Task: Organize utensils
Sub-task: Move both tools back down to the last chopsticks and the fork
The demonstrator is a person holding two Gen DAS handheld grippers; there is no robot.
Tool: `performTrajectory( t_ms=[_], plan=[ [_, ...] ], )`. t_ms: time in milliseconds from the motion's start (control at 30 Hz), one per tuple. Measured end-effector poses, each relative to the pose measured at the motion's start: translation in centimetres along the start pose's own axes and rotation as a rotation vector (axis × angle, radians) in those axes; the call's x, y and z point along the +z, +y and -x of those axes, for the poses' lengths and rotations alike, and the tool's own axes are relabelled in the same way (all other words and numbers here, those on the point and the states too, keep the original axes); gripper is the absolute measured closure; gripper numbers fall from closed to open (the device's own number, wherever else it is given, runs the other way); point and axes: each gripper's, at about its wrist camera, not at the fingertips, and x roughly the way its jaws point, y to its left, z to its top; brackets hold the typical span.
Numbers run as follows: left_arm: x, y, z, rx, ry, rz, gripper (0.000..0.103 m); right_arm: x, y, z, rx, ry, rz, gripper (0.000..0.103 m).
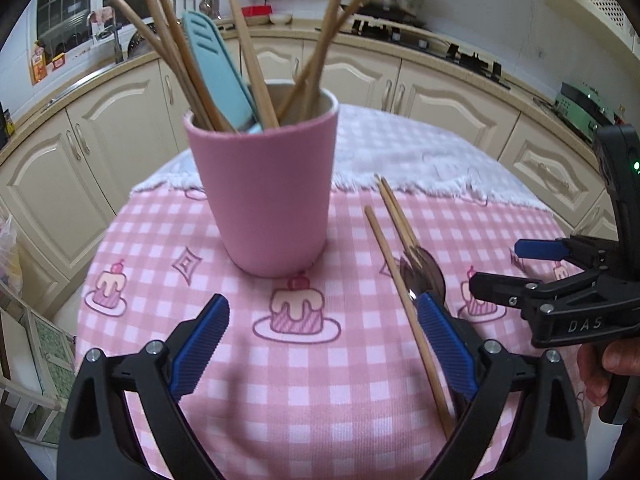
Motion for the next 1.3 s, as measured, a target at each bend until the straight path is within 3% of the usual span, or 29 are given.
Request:
performTrajectory(
  t_ms=[267,433,700,1300],
  plan=[
    [-0.7,-1.4,-1.9,-0.031,0.059,-0.033,0.010,-0.5,0.2,-0.7,-0.021,0.021,0.018,0.007],
    [-1.2,-2.1,-3.2,-0.003,0.095,-0.074,0.010,-0.7,-0.1,-0.6,-0.008,0.026,0.015,0.007],
    [-1.8,-2.2,-3.1,-0.008,0.076,-0.104,0.010,-0.8,1.5,-1.5,-0.016,0.045,0.065,0.007],
    [-1.4,-1.9,-2.6,0.060,0.058,-0.185,0.010,1.2,3.1,-3.7,-0.160,0.112,0.107,0.006]
  ],
)
